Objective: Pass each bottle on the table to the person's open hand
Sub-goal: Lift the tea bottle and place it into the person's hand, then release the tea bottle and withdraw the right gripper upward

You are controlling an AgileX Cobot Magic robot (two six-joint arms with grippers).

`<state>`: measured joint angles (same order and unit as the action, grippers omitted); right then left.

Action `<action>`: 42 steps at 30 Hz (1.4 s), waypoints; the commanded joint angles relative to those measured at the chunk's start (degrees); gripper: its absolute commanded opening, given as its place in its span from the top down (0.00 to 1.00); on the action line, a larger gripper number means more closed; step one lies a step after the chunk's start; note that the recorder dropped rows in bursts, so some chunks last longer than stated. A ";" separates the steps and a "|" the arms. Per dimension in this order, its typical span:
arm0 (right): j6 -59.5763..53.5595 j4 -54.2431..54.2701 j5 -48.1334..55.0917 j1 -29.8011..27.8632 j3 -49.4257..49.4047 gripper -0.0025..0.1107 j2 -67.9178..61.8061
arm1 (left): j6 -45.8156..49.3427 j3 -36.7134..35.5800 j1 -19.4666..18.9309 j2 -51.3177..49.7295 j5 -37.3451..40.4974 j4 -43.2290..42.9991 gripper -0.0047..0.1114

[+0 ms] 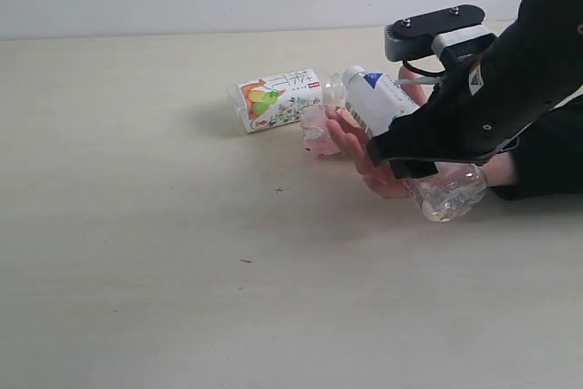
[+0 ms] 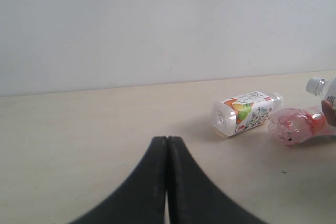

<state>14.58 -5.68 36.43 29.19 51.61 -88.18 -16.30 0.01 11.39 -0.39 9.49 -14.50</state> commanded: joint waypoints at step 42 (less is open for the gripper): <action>-0.32 -15.92 4.17 -0.27 -13.47 0.98 56.59 | -0.40 -0.01 0.02 0.35 -0.12 0.03 0.96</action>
<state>11.47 -17.05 40.34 29.19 41.56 -38.13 -16.30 0.01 11.39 -0.39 9.49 -14.50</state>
